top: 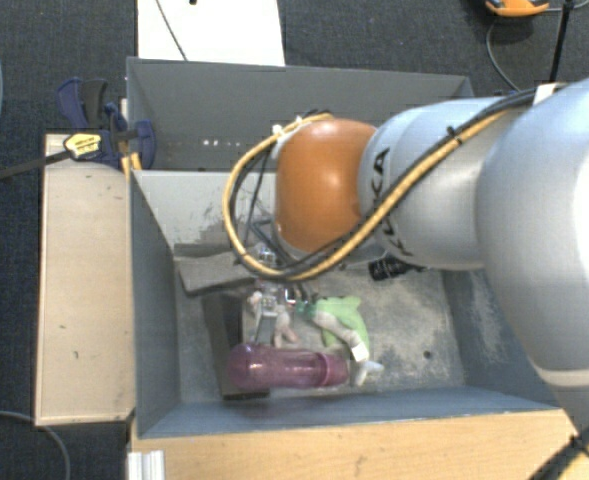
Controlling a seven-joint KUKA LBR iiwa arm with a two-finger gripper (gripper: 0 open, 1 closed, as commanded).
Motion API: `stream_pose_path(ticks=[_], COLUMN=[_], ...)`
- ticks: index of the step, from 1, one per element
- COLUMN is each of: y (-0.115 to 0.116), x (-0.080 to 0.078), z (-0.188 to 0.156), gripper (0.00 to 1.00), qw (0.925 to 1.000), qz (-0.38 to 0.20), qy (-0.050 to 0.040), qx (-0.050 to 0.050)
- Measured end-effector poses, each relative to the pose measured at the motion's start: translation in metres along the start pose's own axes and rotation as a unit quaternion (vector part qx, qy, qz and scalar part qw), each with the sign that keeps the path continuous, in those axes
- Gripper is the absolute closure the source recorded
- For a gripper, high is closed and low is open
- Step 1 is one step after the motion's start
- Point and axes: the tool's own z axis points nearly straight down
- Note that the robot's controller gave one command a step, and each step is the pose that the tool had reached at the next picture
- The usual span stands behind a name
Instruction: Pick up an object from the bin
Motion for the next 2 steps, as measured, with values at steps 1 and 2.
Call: stream_pose_path(ticks=[1,2], y=[-0.001,-0.014], x=[-0.009,0.027], z=[0.062,0.067], gripper=[0.0,1.0], qw=[0.9985,0.9898], qz=[0.055,0.142], qy=[-0.0001,-0.0005], qx=[0.0,0.0])
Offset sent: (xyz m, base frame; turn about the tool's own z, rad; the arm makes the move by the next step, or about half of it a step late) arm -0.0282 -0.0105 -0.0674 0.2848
